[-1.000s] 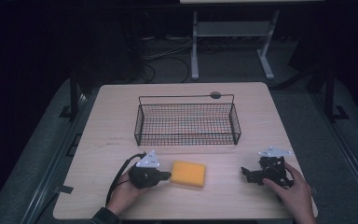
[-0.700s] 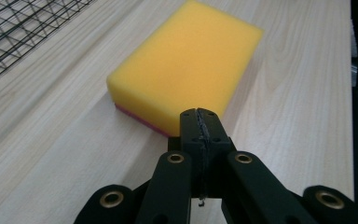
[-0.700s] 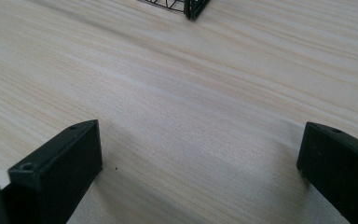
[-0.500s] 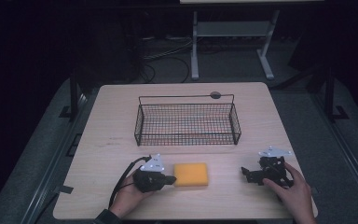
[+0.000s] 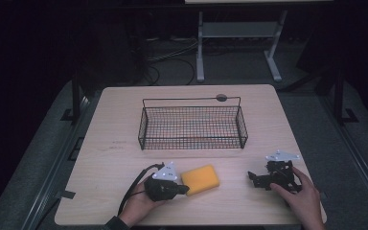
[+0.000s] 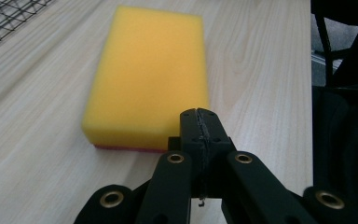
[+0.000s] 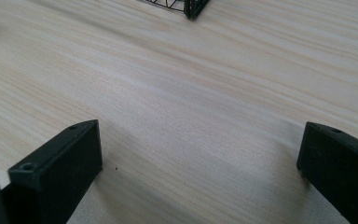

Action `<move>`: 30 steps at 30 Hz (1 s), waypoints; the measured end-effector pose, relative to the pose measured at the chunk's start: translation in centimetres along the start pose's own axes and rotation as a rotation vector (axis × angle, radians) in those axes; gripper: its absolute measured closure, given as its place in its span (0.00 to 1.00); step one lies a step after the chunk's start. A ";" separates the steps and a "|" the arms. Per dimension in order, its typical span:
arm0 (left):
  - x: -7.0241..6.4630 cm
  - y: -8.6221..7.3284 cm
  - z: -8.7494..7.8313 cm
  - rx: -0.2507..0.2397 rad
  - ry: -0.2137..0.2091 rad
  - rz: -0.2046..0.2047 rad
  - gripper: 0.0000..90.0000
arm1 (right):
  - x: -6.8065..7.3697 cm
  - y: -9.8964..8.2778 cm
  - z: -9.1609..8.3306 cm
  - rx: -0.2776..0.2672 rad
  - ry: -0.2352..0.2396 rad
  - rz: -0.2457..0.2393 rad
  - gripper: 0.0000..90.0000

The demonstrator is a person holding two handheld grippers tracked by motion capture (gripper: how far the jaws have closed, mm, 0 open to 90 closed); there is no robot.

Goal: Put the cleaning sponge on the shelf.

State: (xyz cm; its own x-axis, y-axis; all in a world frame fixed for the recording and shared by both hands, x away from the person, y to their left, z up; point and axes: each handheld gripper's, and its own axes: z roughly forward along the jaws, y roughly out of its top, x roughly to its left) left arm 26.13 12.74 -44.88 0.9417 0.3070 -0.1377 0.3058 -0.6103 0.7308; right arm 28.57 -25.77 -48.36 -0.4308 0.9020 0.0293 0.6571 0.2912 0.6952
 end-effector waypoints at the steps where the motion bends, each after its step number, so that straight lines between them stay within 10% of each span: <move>1: 0.0 0.0 0.0 0.000 0.001 -0.001 1.00 | 0.0 0.0 0.0 0.000 0.000 0.000 0.00; 11: 0.3 0.2 -1.1 -0.009 0.007 -0.029 0.90 | 0.0 0.0 0.0 0.000 0.000 0.000 0.00; 30: 1.8 1.6 -2.2 0.093 0.067 -0.086 0.27 | 0.0 0.0 0.0 0.000 0.000 0.000 0.00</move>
State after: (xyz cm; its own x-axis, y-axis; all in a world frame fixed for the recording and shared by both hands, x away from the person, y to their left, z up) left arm 28.01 13.92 -42.47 0.9010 0.4072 -0.1498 0.3995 -0.6440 0.6524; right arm 28.57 -25.77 -48.36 -0.4306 0.9021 0.0293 0.6573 0.2911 0.6951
